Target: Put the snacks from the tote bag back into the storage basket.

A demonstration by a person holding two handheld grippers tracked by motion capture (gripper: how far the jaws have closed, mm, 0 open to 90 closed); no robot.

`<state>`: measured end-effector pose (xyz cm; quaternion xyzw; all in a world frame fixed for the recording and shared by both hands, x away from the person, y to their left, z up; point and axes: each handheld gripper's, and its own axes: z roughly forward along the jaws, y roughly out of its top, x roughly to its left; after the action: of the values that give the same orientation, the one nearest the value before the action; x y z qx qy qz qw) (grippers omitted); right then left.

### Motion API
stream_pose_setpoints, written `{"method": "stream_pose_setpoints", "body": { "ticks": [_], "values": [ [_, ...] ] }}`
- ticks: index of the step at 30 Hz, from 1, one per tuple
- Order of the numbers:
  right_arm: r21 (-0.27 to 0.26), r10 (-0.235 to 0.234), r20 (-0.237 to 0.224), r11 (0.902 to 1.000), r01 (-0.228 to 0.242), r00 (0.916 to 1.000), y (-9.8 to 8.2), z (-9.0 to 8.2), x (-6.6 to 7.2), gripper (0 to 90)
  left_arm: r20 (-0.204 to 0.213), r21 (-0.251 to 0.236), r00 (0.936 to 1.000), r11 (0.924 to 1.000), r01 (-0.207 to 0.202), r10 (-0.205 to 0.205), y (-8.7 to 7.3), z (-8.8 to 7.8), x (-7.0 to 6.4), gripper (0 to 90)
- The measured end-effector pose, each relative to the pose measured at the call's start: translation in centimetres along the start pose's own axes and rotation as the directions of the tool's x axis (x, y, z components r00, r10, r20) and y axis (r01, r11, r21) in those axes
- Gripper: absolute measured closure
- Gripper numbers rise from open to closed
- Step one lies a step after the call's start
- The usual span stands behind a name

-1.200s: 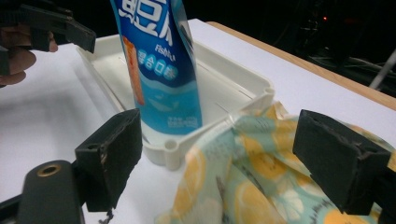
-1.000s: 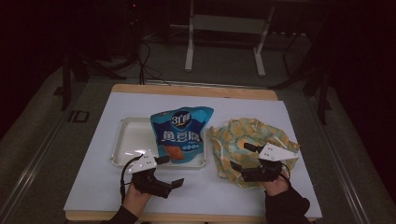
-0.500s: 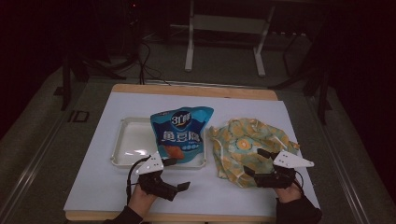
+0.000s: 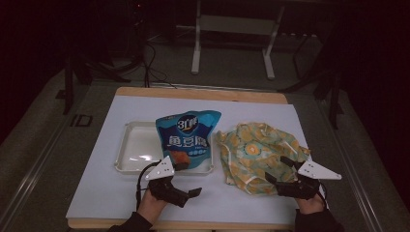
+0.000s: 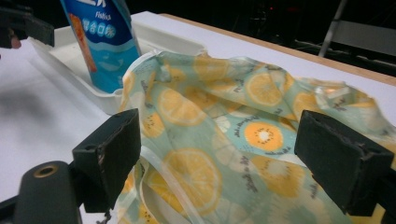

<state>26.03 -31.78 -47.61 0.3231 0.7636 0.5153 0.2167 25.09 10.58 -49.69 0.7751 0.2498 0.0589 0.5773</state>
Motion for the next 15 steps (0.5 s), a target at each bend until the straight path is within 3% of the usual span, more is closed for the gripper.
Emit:
{"method": "stream_pose_setpoints", "body": {
  "ticks": [7, 15],
  "values": [
    [-0.010, 0.013, 0.032, 0.9999, -0.012, 0.9994, -0.31, -0.55, -0.70, 14.5, 0.007, 0.008, 1.0000, 1.0000, -0.004, 0.004, -0.20, 0.31, -0.08, 2.8],
    [-0.020, 0.017, 0.034, 0.9997, -0.016, 0.9993, -0.23, -0.58, -0.67, 14.5, 0.007, -0.014, 0.9999, 0.9999, 0.008, -0.008, -0.51, -0.05, -0.01, 2.8]
  ]
}}
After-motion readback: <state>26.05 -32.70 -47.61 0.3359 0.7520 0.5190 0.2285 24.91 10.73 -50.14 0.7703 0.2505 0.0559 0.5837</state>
